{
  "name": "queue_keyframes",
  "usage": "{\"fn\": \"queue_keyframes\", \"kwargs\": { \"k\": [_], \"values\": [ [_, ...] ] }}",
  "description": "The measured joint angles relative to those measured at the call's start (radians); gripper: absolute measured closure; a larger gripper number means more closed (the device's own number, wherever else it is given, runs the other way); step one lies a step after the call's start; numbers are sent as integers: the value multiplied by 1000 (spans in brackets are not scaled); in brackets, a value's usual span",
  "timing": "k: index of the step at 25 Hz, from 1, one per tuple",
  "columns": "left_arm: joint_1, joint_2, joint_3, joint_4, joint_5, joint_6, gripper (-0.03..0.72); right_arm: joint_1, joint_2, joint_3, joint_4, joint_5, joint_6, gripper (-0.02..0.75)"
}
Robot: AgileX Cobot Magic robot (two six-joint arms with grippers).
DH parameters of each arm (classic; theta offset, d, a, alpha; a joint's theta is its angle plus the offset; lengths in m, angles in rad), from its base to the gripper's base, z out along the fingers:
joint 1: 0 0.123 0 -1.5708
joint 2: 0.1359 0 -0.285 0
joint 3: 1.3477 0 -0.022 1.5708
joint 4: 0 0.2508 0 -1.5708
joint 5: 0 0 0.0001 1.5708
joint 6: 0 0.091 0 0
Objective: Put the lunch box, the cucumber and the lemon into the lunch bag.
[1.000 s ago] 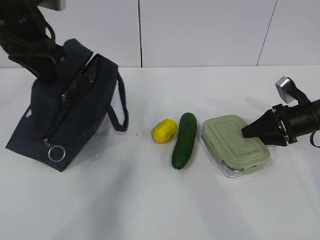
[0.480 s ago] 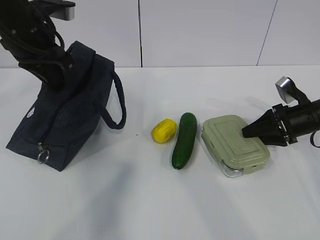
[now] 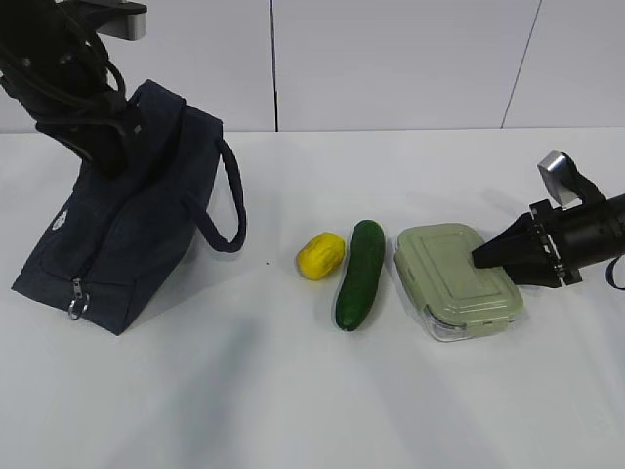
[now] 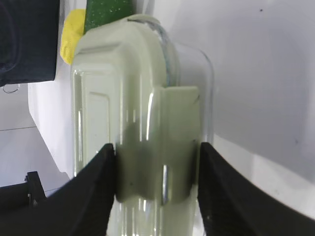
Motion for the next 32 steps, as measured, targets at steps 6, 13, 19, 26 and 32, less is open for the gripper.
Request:
{"fn": "queue_keyframes", "kwargs": {
  "k": [6, 13, 19, 26, 32],
  "values": [
    [0, 0, 0, 0, 0, 0, 670, 0, 0, 0, 19, -6, 35, 360],
    [0, 0, 0, 0, 0, 0, 670, 0, 0, 0, 35, -19, 57, 378],
    [0, 0, 0, 0, 0, 0, 670, 0, -20, 0, 35, -47, 70, 378],
    [0, 0, 0, 0, 0, 0, 670, 0, -75, 5, 35, -82, 85, 378],
    [0, 0, 0, 0, 0, 0, 670, 2, -105, 5, 57, -82, 108, 378]
  ]
}}
